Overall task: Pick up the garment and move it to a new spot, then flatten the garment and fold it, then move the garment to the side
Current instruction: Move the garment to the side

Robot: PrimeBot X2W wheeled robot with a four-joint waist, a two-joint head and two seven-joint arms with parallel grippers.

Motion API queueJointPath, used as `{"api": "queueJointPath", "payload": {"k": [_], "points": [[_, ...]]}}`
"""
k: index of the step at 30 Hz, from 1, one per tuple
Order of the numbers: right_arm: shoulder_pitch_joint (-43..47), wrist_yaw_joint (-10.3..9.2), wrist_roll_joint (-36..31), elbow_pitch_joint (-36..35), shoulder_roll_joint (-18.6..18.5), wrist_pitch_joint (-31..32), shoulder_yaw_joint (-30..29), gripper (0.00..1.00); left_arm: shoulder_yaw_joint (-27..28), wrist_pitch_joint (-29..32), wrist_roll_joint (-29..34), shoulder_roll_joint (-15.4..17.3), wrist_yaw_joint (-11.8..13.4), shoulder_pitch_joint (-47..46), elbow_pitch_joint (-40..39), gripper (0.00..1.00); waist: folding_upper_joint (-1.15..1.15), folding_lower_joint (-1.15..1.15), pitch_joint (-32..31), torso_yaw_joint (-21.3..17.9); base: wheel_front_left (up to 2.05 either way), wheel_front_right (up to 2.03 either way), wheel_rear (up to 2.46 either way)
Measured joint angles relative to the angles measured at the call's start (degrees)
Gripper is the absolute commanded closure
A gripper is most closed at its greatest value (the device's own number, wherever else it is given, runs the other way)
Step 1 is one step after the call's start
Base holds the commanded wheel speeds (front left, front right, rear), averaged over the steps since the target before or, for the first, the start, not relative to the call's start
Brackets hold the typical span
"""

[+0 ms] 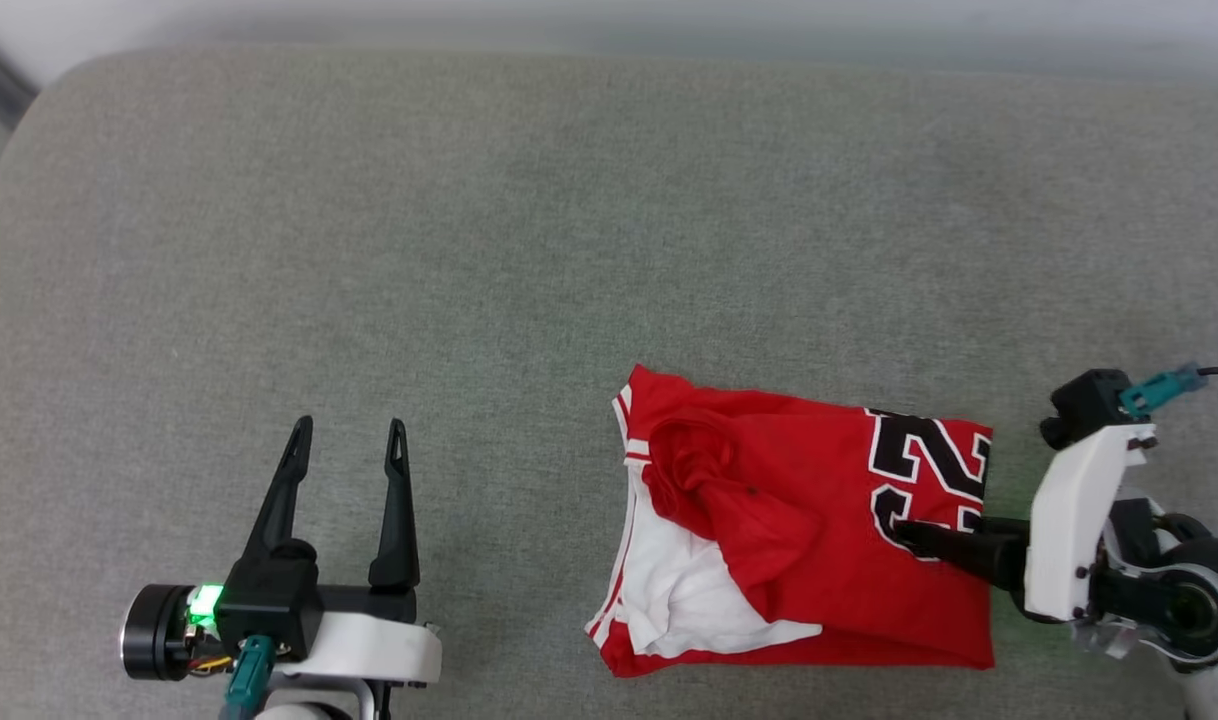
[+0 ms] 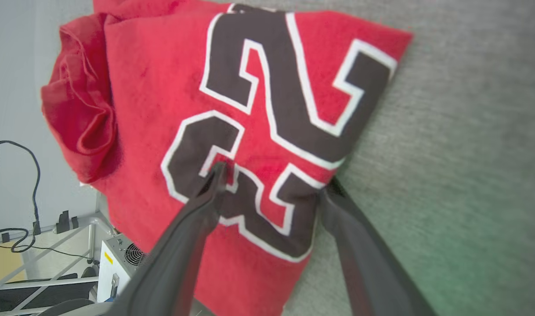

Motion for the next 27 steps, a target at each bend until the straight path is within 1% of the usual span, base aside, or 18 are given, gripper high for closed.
{"api": "queueJointPath", "payload": {"k": [4,7,8,9,10,14,19,22,27], "points": [[-1.1,0.04,0.7,1.2,1.0,-1.6,2.8,0.0,-0.1,0.0,0.0,0.0,0.0,-0.9,0.2,0.0,0.0,0.0,1.8,1.0,0.0,0.0,0.0],[-2.0,0.07,0.0,2.4,0.8,-3.2,5.2,0.0,-0.1,0.0,-0.1,-0.1,0.1,-1.2,0.3,0.0,0.0,0.0,2.4,1.4,0.0,0.0,0.0],[-2.4,0.08,-0.2,2.8,0.8,-3.8,6.0,0.18,-0.1,0.0,-0.1,-0.1,0.1,-1.4,0.4,0.0,0.0,-0.01,2.5,1.5,0.0,0.0,0.0],[-2.5,0.08,-0.2,3.3,0.8,-4.8,6.5,0.71,-0.1,0.0,-0.1,-0.1,0.1,-1.5,0.4,0.0,0.0,-0.01,2.5,1.5,0.0,0.0,0.0],[-2.6,0.09,-0.2,3.7,0.8,-5.8,7.0,1.0,-0.1,0.0,-0.1,-0.1,0.1,-1.6,0.4,0.0,0.0,-0.01,2.5,1.5,0.0,0.0,0.0],[-3.6,0.05,0.1,5.1,0.7,-8.7,10.1,1.0,-0.1,0.0,-0.1,-0.2,0.2,-1.7,0.8,0.0,0.0,0.0,1.9,1.5,0.0,0.0,0.0],[-4.4,0.03,0.1,4.9,-1.5,-12.3,13.9,1.0,0.1,0.0,-0.1,-0.2,0.3,-0.7,1.1,0.0,0.0,0.0,-0.2,1.2,0.0,0.0,0.0],[-4.9,0.01,-0.2,3.2,-3.5,-14.3,16.3,1.0,0.5,0.0,-0.1,-0.2,0.3,0.1,1.2,0.0,0.0,0.0,-1.8,0.9,0.0,0.0,0.0],[-8.2,0.0,-1.8,-1.7,-8.4,-16.2,19.6,1.0,1.7,0.0,-0.4,-0.2,0.8,2.2,1.0,0.0,0.0,0.0,-4.2,-1.1,0.0,0.0,0.0]]}}
